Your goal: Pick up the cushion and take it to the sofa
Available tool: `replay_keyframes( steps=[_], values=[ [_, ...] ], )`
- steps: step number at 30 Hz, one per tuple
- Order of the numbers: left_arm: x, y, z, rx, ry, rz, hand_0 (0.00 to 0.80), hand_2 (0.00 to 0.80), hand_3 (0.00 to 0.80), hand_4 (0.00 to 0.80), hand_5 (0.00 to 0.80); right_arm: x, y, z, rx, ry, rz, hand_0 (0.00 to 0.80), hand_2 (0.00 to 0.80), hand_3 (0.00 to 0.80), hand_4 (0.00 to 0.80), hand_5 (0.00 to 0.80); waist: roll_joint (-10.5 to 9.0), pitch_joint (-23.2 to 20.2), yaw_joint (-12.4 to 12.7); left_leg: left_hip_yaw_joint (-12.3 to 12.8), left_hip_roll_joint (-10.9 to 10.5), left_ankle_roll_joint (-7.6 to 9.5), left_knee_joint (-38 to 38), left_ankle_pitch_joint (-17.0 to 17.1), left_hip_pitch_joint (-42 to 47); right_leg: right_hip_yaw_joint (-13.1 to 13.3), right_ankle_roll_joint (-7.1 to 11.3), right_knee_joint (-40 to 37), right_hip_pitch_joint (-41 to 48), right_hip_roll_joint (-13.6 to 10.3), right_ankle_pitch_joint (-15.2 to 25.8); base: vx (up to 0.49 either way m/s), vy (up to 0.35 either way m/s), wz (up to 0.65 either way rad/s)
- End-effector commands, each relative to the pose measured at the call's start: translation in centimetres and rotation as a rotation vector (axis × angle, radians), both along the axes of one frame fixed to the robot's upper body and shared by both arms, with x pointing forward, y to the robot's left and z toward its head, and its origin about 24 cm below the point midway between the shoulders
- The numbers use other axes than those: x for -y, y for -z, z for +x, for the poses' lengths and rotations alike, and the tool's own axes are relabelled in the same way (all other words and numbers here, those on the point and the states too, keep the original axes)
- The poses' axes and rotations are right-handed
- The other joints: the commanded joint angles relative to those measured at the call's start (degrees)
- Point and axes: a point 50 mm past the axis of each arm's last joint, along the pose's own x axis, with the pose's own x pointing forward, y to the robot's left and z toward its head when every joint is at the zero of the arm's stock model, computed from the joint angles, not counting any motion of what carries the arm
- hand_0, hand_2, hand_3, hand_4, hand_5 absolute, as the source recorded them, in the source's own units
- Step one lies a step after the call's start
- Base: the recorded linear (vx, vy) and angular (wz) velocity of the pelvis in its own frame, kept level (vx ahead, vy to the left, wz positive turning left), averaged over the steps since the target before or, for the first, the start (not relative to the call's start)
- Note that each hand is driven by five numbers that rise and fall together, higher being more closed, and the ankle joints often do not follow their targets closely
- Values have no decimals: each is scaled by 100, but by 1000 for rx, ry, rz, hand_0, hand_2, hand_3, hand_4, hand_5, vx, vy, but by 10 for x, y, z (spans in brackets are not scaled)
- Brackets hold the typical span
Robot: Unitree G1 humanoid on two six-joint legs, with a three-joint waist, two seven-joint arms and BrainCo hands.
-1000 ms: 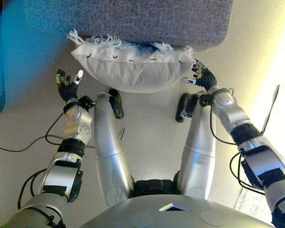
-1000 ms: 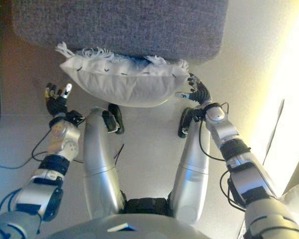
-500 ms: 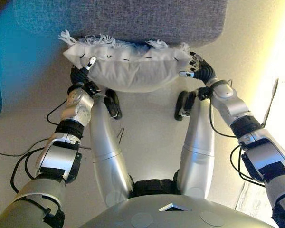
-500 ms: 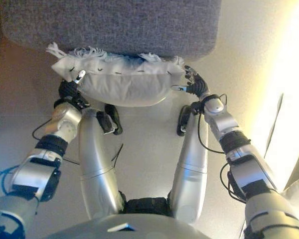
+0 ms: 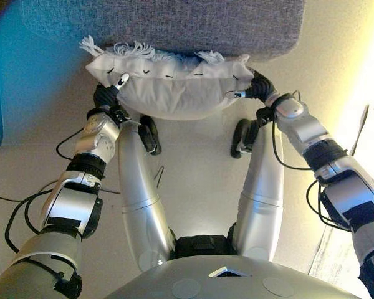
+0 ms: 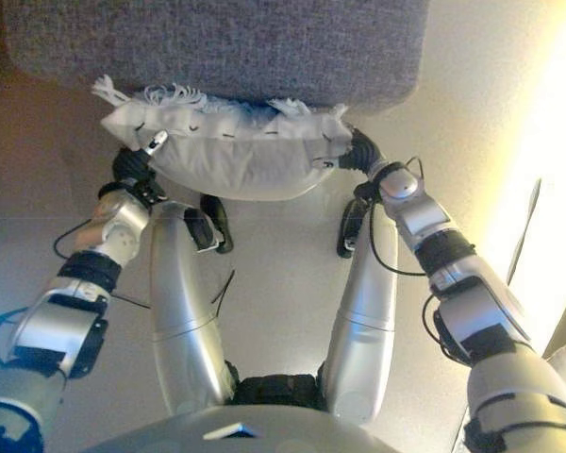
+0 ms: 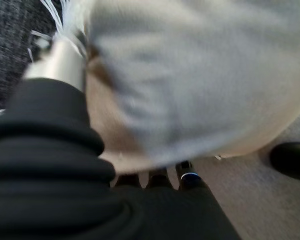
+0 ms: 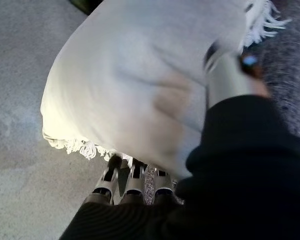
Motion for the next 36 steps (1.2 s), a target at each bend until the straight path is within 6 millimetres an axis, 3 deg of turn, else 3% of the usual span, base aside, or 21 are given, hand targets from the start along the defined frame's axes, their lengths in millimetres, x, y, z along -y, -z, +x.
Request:
replay_keyframes(
  steps=[1, 12, 18, 22, 29, 34, 36],
  values=[
    [22, -22, 14, 85, 92, -24, 800, 800, 800, 800, 800, -21, -17, 6, 47, -62, -4, 800, 800, 800, 800, 800, 205, 32, -20, 324, 108, 156, 203, -472, 91, 179, 90, -1056, 65, -209, 1022, 0, 0, 0],
    [33, -27, 15, 137, 136, -23, 800, 800, 800, 800, 800, -24, -14, 5, 50, -24, 32, 800, 800, 800, 800, 800, 231, 34, 5, 344, 95, 104, 16, -362, 159, 165, 123, -1217, 156, -240, 1106, 7, 4, 2],
    [45, -39, 15, 222, 192, 22, 800, 800, 800, 800, 800, -26, -18, 3, 107, 0, 94, 800, 800, 800, 800, 800, 184, 32, 13, 402, 138, 16, -506, -247, 573, -4, 162, -1687, 592, -199, 1205, -18, -11, 5],
    [54, -46, 13, 297, 186, -4, 800, 800, 800, 800, 800, -28, -23, -3, 189, 6, 199, 800, 800, 800, 800, 800, 142, 29, -6, 504, 149, -47, -1090, -114, 1143, -155, 204, -2161, 1187, -99, 1296, 0, 0, 0],
    [61, -40, -1, 378, 204, -39, 800, 800, 800, 800, 800, -32, -10, -26, 257, 6, 340, 800, 800, 800, 800, 800, 75, -255, 21, 672, 135, -84, -2397, 318, 2332, -445, 235, -3269, 2439, -80, 1500, 58, -20, 0],
    [56, -20, -18, 348, 217, -85, 800, 800, 800, 800, 800, -21, 13, -47, 212, 43, 408, 800, 800, 800, 800, 800, -52, -597, 104, 744, -73, 16, -3449, 602, 3447, -712, 299, -4357, 3606, -155, 1730, 177, -47, 9],
    [54, -11, -29, 333, 224, -112, 800, 800, 800, 800, 800, -14, 22, -58, 186, 49, 474, 800, 800, 800, 800, 800, -144, -818, 157, 781, -232, 104, -4093, 903, 3958, -907, 311, -5039, 4161, -213, 2002, 226, -30, 11]
  ],
)
